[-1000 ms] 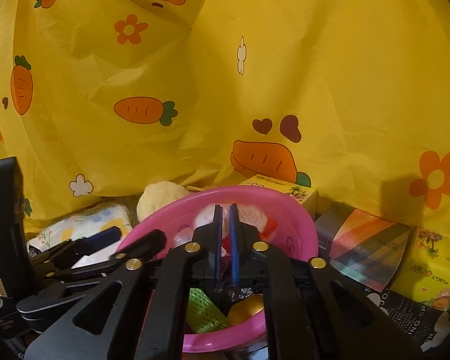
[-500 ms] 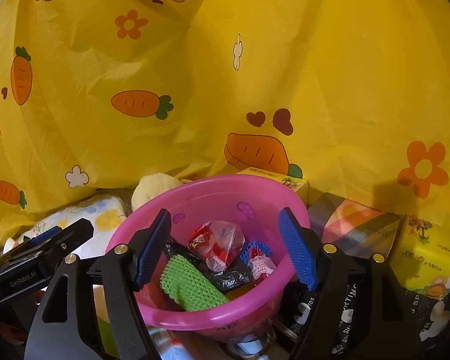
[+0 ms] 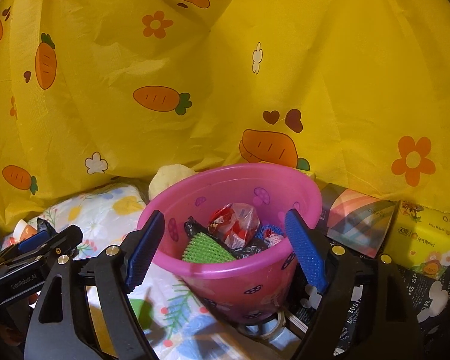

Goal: Collect trash
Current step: 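Move both open tools back toward the cups and black bag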

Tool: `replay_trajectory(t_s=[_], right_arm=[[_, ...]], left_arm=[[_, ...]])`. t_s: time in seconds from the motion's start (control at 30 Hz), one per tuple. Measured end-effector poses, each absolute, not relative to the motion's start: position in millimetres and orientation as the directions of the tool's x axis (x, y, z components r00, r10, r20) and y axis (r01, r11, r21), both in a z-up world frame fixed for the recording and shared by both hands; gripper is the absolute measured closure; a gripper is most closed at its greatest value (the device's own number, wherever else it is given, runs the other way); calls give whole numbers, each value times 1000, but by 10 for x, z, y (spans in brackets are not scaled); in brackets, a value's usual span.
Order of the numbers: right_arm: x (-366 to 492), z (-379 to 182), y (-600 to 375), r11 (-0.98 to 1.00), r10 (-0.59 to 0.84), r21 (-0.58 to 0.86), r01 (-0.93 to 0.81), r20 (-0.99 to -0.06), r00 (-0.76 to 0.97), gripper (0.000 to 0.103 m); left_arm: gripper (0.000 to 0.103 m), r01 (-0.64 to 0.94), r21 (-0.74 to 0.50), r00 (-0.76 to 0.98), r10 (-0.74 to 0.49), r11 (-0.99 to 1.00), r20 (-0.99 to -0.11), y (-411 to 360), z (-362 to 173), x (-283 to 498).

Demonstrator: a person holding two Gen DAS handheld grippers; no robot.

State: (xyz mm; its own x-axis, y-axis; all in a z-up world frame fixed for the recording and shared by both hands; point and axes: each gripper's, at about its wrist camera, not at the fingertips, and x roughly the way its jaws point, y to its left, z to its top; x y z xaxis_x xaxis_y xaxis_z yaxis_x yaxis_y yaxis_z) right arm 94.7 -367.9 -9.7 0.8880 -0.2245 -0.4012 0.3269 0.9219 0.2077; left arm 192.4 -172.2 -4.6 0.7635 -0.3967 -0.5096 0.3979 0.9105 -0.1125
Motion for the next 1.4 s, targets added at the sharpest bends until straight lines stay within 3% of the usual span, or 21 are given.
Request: replay_trajectory(t_s=[0.73,1.4], right_arm=[[750,-2,-2993,962,-125,178,205,-383,915,19],[1286,-12,-1683,989,135,109,-98,-409,902,19]], left_arm=[[7,319,-80,811,-316,944,-492,-1031,-6,1487],[7,-62,-75,862,16,995,-506,719,5,1683]])
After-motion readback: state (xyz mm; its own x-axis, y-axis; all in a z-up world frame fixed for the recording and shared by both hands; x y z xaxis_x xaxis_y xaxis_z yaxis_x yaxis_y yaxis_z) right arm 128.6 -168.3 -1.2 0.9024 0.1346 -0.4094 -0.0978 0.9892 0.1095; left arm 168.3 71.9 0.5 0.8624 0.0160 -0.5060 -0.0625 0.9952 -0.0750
